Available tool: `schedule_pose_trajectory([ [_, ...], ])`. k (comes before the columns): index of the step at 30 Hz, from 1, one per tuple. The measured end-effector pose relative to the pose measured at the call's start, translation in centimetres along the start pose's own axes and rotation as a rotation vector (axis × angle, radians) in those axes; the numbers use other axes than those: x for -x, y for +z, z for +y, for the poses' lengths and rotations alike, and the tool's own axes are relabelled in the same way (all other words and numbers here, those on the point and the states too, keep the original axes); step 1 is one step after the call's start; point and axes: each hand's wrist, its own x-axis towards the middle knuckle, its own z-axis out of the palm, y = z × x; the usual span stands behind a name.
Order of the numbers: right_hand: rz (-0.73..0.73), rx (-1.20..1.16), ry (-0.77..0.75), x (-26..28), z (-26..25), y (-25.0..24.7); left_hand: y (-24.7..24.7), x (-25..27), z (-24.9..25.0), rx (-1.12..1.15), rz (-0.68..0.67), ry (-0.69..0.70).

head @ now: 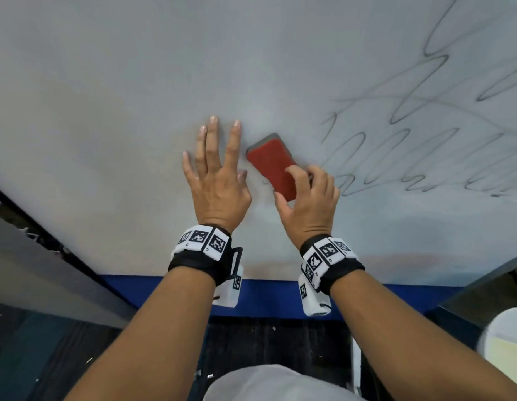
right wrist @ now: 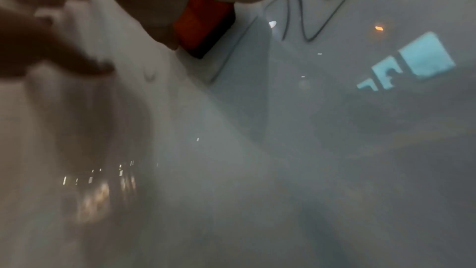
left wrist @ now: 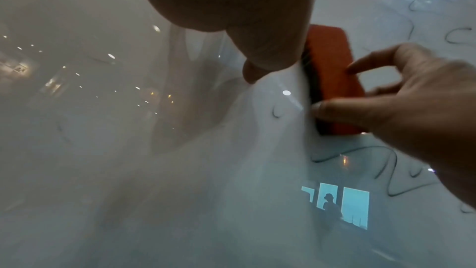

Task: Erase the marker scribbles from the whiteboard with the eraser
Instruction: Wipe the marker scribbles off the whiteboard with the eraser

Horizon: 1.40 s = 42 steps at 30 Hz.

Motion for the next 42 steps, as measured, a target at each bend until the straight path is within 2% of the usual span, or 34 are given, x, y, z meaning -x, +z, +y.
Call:
schedule_pose_trajectory([
  [2,0.173,-0.058,0.096,-1.8,-0.1,-0.7,0.1,0.1,-0.1,0.015,0.015,-0.006],
  [4,0.245,-0.090,0.151,-2.7,-0.6,-0.6,0.1,0.1,0.1,0.037,0.022,-0.006],
  [6,0.199,-0.089,0.123,-1.6,-1.2,0.2,0.3,0.0,0.3,0.070,0.042,-0.020],
  [10,-0.051,-0.008,0.036,2.3,-1.6,2.3,0.6,0.1,0.6,0.128,0.079,-0.050],
  [11,-0.042,-0.007,0.039,2.2,-1.6,2.2,0.6,0.0,0.6,0.130,0.089,-0.051],
  [15,0.163,-0.103,0.152,-0.5,-2.0,1.2,0.8,0.0,0.6,0.130,0.121,-0.062],
  [17,0.162,-0.139,0.185,-0.3,-2.8,1.6,0.8,0.0,0.9,0.157,0.121,-0.073],
  [21,0.014,-0.079,0.119,2.2,-3.0,2.6,0.9,0.1,0.9,0.194,0.138,-0.081],
  [26,0.223,-0.127,0.265,0.5,-2.2,1.4,1.1,0.2,0.7,0.207,0.143,-0.068],
  [31,0.108,-0.071,0.147,0.7,-1.7,0.9,1.3,0.0,1.8,0.238,0.181,-0.111],
  [35,0.266,-0.125,0.183,-2.5,0.2,-1.3,0.9,-0.6,3.0,0.285,0.195,-0.142],
  [37,0.289,-0.150,0.186,-3.2,0.5,-1.6,0.6,-1.1,4.0,0.294,0.177,-0.117],
  [42,0.168,-0.129,0.099,-1.8,1.3,-1.6,-0.1,-2.8,5.6,0.333,0.180,-0.116],
])
